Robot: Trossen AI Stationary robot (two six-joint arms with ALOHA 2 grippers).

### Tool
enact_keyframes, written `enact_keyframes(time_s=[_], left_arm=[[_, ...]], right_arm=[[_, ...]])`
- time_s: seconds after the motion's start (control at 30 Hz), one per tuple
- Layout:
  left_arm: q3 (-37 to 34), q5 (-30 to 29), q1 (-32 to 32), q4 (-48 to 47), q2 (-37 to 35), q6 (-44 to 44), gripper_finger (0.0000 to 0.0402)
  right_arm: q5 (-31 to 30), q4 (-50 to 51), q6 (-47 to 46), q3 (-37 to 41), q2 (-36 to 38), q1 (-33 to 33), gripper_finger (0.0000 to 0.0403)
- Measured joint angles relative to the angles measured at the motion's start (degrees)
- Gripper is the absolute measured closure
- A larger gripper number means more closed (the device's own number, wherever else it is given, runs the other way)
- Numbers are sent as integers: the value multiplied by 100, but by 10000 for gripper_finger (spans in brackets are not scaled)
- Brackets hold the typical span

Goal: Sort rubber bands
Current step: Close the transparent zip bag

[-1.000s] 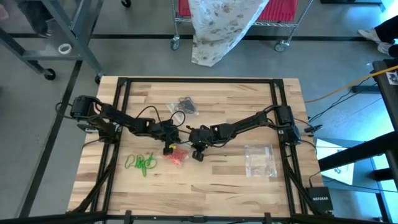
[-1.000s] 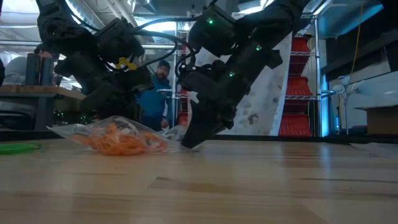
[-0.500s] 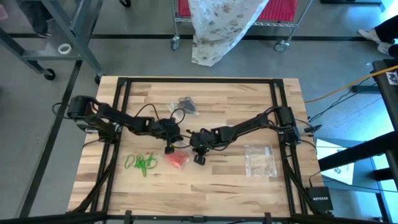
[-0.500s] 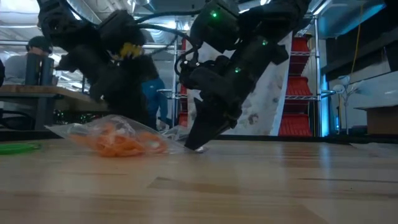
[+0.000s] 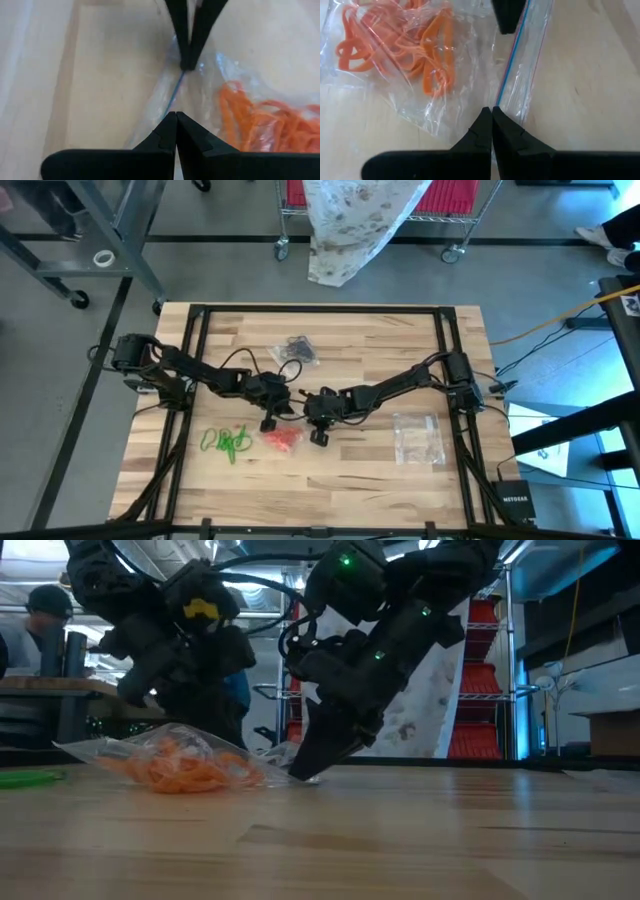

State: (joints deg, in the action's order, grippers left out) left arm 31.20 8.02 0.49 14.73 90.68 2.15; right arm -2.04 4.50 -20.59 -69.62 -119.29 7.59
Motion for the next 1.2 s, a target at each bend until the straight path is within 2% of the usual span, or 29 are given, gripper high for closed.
enact_keyframes(time_s=[0.13, 0.3, 0.43, 0.53, 0.63, 0.77, 0.97, 1.1, 1.2], left_arm=[[3, -226, -2, -69, -231, -74, 400], [131, -412, -6, -950, -1111, -243, 400], [142, -436, 65, -1633, -1653, -591, 400], [142, -504, 163, -1915, -1775, -1162, 398], [142, -436, 234, -1913, -1746, -1450, 380], [127, -417, 229, -1803, -1401, -1630, 337], [116, -363, 172, -1648, -948, -1342, 284], [118, -185, 15, -1214, -776, -823, 278], [118, -157, -56, -925, -574, -584, 288]], right_arm=[[2, -146, 137, 4, -11, -4, 398], [-138, -192, 301, 4, -13, -4, 398], [-414, -402, 354, 13, -27, -6, 398], [-619, -486, 326, 15, -33, -6, 398], [-651, -506, 328, 15, -33, -6, 398], [-655, -544, 392, 15, -33, -6, 398], [-656, -598, 412, 10, -30, -6, 398], [-656, -607, 412, 8, -24, -6, 398], [-654, -648, 410, 6, -22, -6, 398]])
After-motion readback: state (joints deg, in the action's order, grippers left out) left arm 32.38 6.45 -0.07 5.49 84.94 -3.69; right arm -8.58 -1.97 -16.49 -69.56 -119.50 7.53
